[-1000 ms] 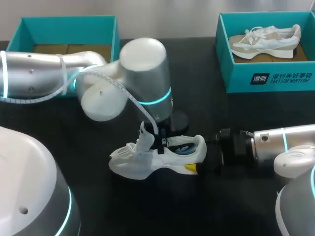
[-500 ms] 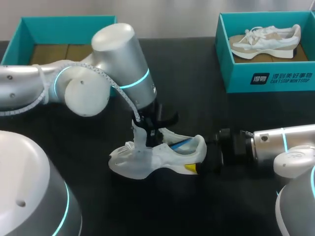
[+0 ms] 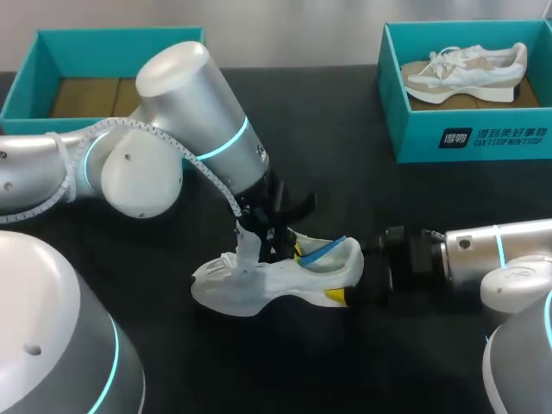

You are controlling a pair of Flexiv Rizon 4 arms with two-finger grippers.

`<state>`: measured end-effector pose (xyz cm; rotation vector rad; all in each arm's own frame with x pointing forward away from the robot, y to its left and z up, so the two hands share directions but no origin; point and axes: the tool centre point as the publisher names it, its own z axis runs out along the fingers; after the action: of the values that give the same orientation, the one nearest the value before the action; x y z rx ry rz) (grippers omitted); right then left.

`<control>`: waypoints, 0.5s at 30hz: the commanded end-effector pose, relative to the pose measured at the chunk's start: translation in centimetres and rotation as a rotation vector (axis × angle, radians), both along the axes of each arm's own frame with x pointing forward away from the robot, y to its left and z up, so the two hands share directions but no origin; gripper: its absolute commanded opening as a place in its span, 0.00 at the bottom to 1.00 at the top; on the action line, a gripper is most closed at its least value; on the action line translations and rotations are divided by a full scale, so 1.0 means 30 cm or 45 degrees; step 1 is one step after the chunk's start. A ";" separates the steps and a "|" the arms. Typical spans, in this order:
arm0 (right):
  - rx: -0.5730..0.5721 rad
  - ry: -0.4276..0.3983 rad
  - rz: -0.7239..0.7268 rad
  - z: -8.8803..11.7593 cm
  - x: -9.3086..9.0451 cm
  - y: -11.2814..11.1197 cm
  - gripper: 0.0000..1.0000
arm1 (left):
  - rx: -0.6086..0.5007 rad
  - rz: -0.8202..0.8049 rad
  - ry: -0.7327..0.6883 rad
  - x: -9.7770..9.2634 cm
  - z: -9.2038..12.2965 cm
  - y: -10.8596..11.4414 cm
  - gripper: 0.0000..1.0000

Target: Take the shoe out of the shoebox, open the shoe tongue, remove and reinsert the insole, then place the shoe into the shoebox

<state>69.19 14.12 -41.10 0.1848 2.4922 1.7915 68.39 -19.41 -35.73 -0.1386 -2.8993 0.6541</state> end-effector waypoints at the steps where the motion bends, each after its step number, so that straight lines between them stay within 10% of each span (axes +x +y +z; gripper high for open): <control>1: -0.005 0.001 -0.001 0.003 -0.006 0.000 0.00 | -0.005 0.024 -0.016 0.000 0.003 -0.006 0.00; 15: -0.005 0.001 -0.001 0.003 -0.006 0.000 0.00 | -0.040 0.130 -0.074 0.026 0.053 -0.036 0.00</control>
<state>69.19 14.11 -41.10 0.1852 2.4922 1.7914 69.42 -20.69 -34.49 -0.0207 -2.9614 0.7198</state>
